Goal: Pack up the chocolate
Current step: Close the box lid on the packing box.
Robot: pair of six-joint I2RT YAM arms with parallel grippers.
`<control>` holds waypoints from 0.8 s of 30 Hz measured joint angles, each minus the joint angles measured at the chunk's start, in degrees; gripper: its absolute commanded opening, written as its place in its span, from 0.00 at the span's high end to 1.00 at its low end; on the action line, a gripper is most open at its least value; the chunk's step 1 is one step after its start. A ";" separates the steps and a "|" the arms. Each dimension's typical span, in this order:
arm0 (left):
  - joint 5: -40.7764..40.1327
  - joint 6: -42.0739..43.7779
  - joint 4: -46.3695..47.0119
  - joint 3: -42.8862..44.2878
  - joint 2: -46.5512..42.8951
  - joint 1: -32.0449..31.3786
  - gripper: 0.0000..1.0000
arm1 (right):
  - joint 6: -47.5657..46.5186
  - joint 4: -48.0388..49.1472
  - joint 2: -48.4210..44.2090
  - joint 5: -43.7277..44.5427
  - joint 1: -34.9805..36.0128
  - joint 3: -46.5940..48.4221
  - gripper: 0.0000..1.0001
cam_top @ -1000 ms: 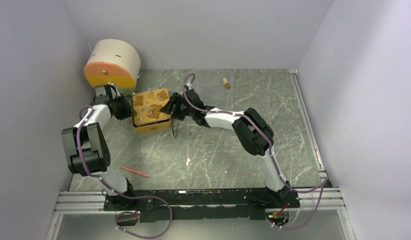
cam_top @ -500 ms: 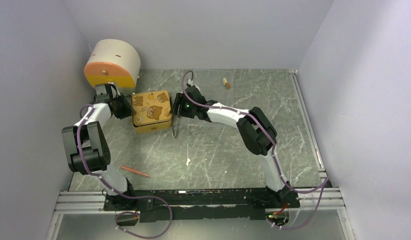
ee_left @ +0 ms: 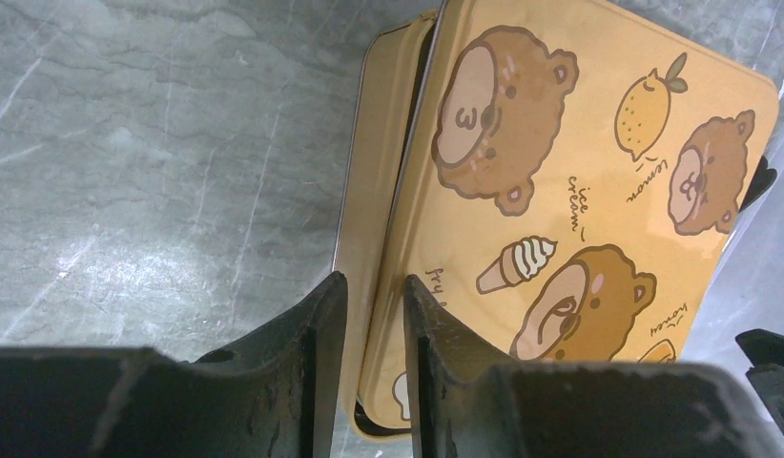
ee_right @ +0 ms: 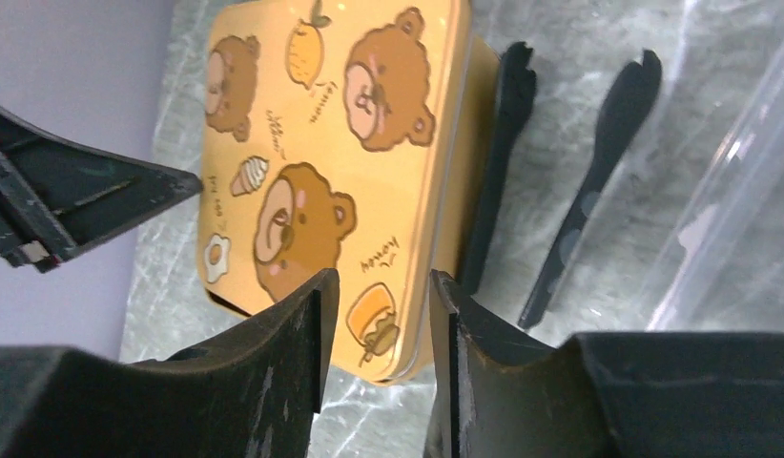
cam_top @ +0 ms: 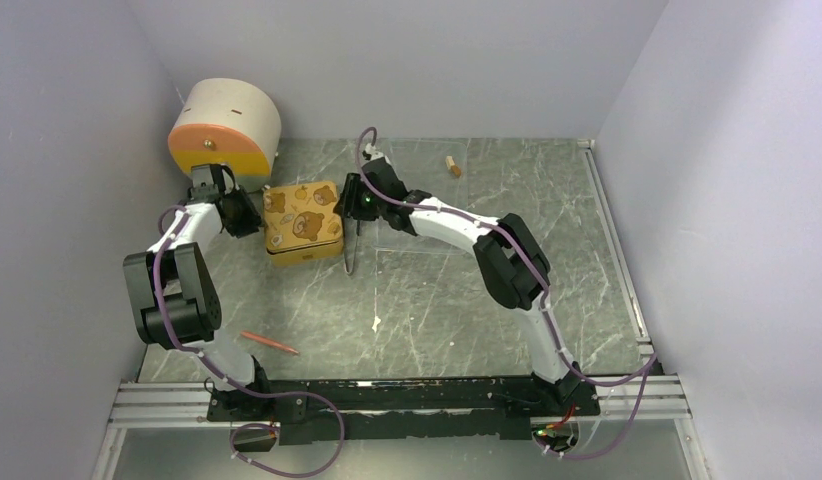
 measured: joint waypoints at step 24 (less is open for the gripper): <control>5.68 1.11 -2.80 0.72 0.26 0.13 0.74 | 0.37 1.20 4.09 -4.55 0.70 1.38 0.71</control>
